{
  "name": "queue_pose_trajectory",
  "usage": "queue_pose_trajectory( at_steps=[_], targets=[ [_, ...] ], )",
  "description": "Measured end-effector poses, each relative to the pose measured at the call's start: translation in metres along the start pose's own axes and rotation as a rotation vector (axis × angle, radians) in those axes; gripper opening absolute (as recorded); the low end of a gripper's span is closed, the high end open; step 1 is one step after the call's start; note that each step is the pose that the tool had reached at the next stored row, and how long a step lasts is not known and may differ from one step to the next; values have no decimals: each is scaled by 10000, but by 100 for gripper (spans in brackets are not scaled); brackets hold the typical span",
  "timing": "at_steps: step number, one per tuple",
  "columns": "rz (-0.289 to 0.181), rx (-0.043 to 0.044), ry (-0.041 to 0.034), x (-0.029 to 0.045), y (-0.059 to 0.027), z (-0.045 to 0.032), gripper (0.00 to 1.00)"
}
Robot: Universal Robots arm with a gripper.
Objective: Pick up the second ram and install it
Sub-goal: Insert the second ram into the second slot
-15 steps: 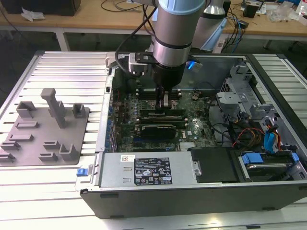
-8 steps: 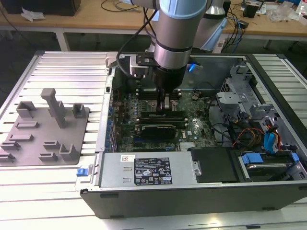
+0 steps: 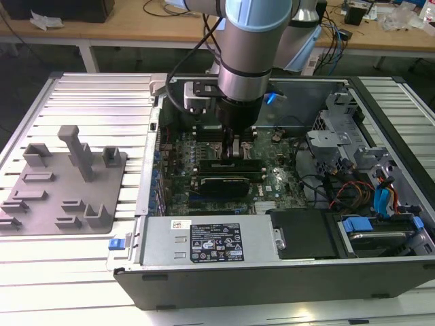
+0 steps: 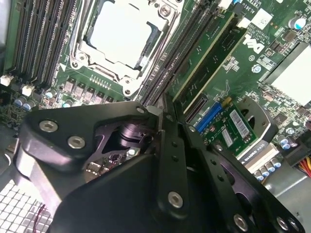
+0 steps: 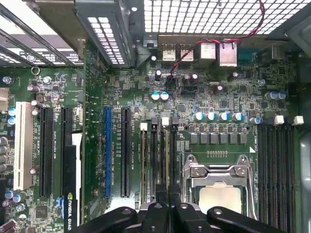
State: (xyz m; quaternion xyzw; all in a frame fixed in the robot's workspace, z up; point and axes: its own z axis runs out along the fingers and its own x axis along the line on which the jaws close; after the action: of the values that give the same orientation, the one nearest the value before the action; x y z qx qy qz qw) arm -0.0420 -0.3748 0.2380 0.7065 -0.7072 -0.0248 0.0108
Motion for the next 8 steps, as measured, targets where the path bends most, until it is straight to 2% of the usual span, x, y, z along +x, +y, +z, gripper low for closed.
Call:
queue_pose_trajectory(
  at_steps=[1, 8],
  targets=[
    [-2, 9, 0, 1, 0, 21, 9],
    [141, 18, -8, -1, 15, 25, 9]
  ],
)
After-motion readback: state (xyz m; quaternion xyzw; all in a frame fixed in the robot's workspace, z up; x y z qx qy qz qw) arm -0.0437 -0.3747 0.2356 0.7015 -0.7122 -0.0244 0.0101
